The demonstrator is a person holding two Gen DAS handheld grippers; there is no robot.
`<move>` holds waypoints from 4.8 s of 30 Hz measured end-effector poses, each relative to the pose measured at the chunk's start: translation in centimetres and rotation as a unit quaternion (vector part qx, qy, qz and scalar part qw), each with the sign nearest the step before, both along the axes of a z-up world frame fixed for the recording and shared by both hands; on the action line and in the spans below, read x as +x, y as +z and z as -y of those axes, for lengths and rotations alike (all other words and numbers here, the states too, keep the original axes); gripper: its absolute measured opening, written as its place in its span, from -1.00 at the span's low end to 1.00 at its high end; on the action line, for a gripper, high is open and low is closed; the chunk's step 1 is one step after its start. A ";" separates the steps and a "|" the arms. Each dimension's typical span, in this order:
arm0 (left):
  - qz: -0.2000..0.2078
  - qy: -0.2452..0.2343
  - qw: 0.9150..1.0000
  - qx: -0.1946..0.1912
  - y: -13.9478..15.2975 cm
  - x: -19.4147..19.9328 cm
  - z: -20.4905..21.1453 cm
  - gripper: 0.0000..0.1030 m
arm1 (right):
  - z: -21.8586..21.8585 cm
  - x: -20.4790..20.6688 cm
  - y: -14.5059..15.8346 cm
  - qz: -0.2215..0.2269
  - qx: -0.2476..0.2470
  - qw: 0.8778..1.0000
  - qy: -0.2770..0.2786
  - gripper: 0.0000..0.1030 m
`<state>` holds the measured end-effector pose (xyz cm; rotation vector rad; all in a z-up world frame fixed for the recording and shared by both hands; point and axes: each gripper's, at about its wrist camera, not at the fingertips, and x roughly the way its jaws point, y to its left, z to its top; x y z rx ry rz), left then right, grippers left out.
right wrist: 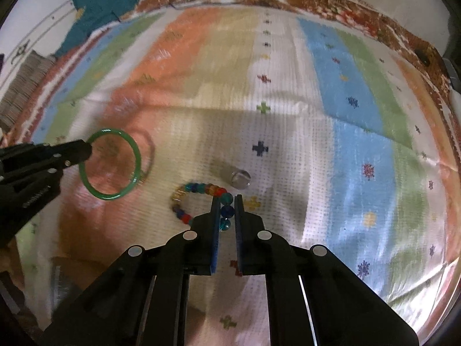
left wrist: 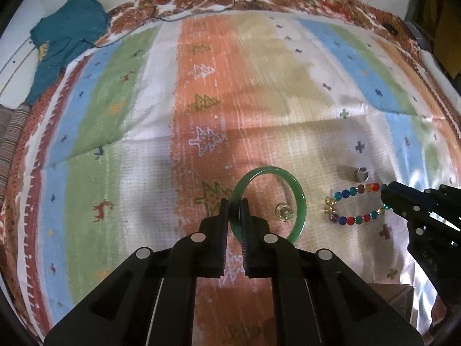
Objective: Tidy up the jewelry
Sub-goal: 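Grasp the green jade bangle with the left tool while the right grasps the multicolour bracelet, then lift both held bracelets and carry them over the silver tin, then open both tools to drop the bracelets into the tin, then move both open tools toward the small rings on the cloth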
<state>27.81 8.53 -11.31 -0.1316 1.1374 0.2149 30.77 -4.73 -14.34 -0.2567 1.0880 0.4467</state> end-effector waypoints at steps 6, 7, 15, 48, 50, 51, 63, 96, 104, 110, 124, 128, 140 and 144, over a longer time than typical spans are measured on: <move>0.021 0.002 1.000 -0.007 2.3 -1.0 0.2 -0.86 | 0.1 -0.8 2.4 0.026 0.036 0.999 0.009 -0.80; 0.025 0.000 1.000 -0.007 2.6 -1.2 0.3 -0.86 | 0.2 -0.9 2.6 0.030 0.037 0.999 0.007 -0.80; 0.046 0.004 0.999 -0.012 4.7 -3.2 0.8 -0.86 | 1.4 -2.0 4.9 0.063 0.070 0.996 -0.008 -0.80; 0.117 -0.024 0.993 -0.018 9.9 -12.0 5.2 -0.85 | 2.7 -11.0 9.3 0.142 0.091 0.985 0.026 -0.80; 0.118 -0.025 0.993 -0.017 9.9 -12.3 5.3 -0.85 | 2.9 -11.4 9.4 0.144 0.093 0.985 0.023 -0.80; 0.118 -0.025 0.993 -0.018 10.0 -12.5 5.3 -0.85 | 3.0 -11.6 9.5 0.145 0.095 0.985 0.021 -0.80; 0.124 -0.030 0.992 -0.016 10.3 -14.8 5.9 -0.81 | 3.5 -13.9 10.0 0.147 0.105 0.983 0.030 -0.80; 0.114 -0.009 0.993 -0.032 9.8 -15.8 5.0 -0.68 | 4.6 -14.4 7.8 0.092 0.074 0.993 0.001 -0.16; 0.106 -0.009 0.994 -0.029 9.4 -15.5 4.7 -0.34 | 4.5 -13.2 7.4 0.082 0.063 0.995 -0.004 -0.03; 0.096 -0.013 0.995 -0.026 8.7 -14.7 4.5 -0.21 | 4.2 -12.3 7.1 0.077 0.049 0.996 0.001 0.00; 0.063 -0.043 0.997 -0.002 7.1 -10.9 5.0 -0.09 | 3.6 -8.2 5.8 0.047 0.027 0.999 0.006 0.02; 0.049 -0.057 0.997 -0.003 6.3 -9.3 4.8 -0.09 | 2.8 -7.0 4.9 0.029 0.021 0.999 0.018 0.11; 0.011 -0.074 0.997 0.008 3.0 -5.4 3.7 -0.09 | 1.7 -4.3 3.5 0.013 0.003 1.000 0.023 0.13; -0.001 -0.077 0.997 0.008 2.0 -4.6 3.6 -0.09 | 1.5 -3.4 2.8 0.009 -0.004 1.000 0.023 0.13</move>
